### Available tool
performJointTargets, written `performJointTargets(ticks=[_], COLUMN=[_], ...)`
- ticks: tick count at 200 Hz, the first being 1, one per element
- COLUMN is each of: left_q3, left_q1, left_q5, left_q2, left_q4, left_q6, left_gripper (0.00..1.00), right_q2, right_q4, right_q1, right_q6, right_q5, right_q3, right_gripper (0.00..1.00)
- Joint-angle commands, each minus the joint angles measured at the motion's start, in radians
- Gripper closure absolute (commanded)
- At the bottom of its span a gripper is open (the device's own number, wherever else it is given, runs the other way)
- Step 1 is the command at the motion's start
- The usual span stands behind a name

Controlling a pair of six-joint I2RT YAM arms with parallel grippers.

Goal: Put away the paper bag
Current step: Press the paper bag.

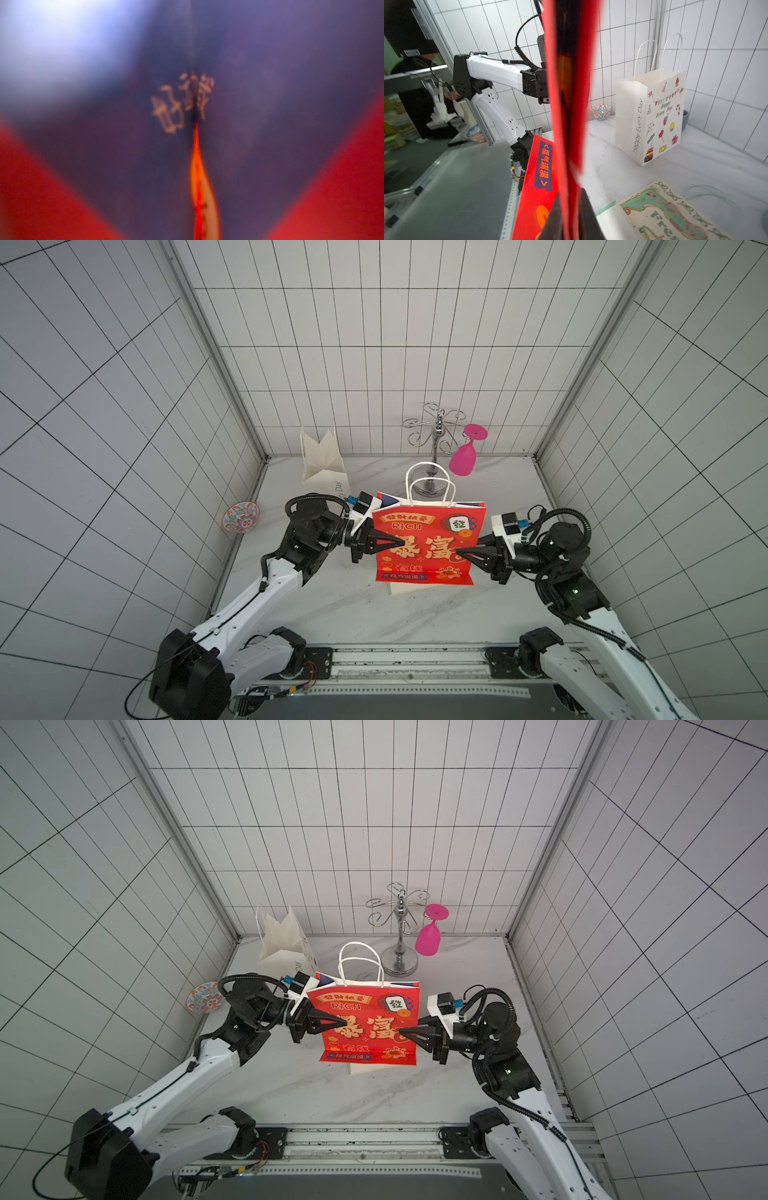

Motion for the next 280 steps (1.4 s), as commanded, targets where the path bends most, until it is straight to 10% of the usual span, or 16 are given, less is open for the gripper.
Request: performJointTargets(ticks=[1, 17, 37, 63, 76, 94, 123, 150, 163, 177, 229, 280], left_q3=[0.04, 0.041, 0.043, 0.058, 0.066, 0.076, 0.084, 0.086, 0.085, 0.082, 0.076, 0.066], left_q1=[0.007, 0.013, 0.014, 0.015, 0.015, 0.018, 0.018, 0.024, 0.031, 0.042, 0.067, 0.068], left_q5=[0.001, 0.007, 0.014, 0.019, 0.019, 0.02, 0.021, 0.017, 0.01, -0.005, -0.087, -0.099], left_q2=[0.0, -0.013, -0.028, -0.034, -0.034, -0.034, -0.032, -0.028, -0.031, -0.034, -0.074, -0.095], left_q4=[0.069, 0.068, 0.068, 0.068, 0.066, 0.066, 0.067, 0.067, 0.067, 0.066, -0.041, -0.059], left_q6=[-0.046, -0.051, -0.059, -0.074, -0.077, -0.08, -0.079, -0.085, -0.082, -0.084, 0.03, 0.038], left_gripper=[1.0, 1.0, 1.0, 1.0, 1.0, 1.0, 1.0, 1.0, 1.0, 1.0, 1.0, 1.0], right_q2=[-0.025, -0.036, -0.024, -0.023, -0.039, -0.071, -0.082, -0.083, -0.108, -0.159, -0.33, -0.198], right_q4=[0.05, 0.045, 0.045, 0.051, 0.035, -0.005, 0.007, 0.021, -0.017, -0.09, -0.311, -0.381], right_q1=[0.005, 0.006, 0.006, 0.006, 0.007, 0.007, 0.007, 0.007, 0.006, 0.005, 0.005, 0.006], right_q6=[-0.002, -0.011, -0.016, -0.012, -0.01, -0.032, -0.04, -0.04, -0.057, -0.092, -0.148, -0.183], right_q5=[0.036, 0.03, -0.001, -0.025, 0.009, 0.023, 0.024, 0.01, 0.081, 0.21, 0.724, 0.415], right_q3=[-0.053, -0.067, -0.061, -0.052, -0.051, -0.054, -0.062, -0.039, -0.026, -0.009, 0.015, -0.005], right_gripper=[0.53, 0.6, 1.0, 1.0, 0.66, 0.57, 1.0, 1.0, 0.6, 0.44, 0.27, 0.23])
